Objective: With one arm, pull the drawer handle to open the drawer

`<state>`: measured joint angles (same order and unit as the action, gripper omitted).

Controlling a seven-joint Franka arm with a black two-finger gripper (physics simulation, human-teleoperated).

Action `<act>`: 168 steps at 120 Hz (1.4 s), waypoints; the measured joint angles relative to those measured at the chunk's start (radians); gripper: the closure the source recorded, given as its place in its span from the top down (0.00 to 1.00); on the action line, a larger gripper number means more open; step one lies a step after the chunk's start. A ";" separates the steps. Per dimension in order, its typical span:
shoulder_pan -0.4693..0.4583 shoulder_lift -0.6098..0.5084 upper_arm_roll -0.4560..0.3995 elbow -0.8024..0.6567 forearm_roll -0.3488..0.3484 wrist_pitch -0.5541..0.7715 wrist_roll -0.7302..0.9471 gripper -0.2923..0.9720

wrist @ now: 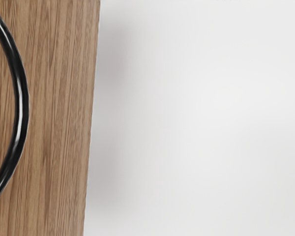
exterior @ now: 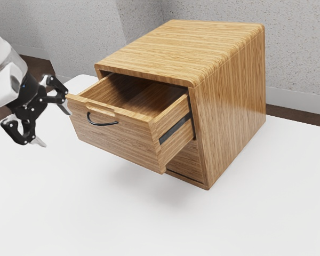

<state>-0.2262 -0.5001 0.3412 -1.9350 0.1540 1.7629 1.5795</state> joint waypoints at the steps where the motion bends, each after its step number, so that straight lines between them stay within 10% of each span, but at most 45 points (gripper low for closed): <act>1: -0.002 -0.003 0.000 -0.005 0.000 0.005 0.004 0.77; 168: -0.064 -0.035 0.007 -0.176 0.004 0.272 0.252 0.77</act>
<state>-0.2907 -0.5349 0.3483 -2.1107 0.1583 2.0345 1.8313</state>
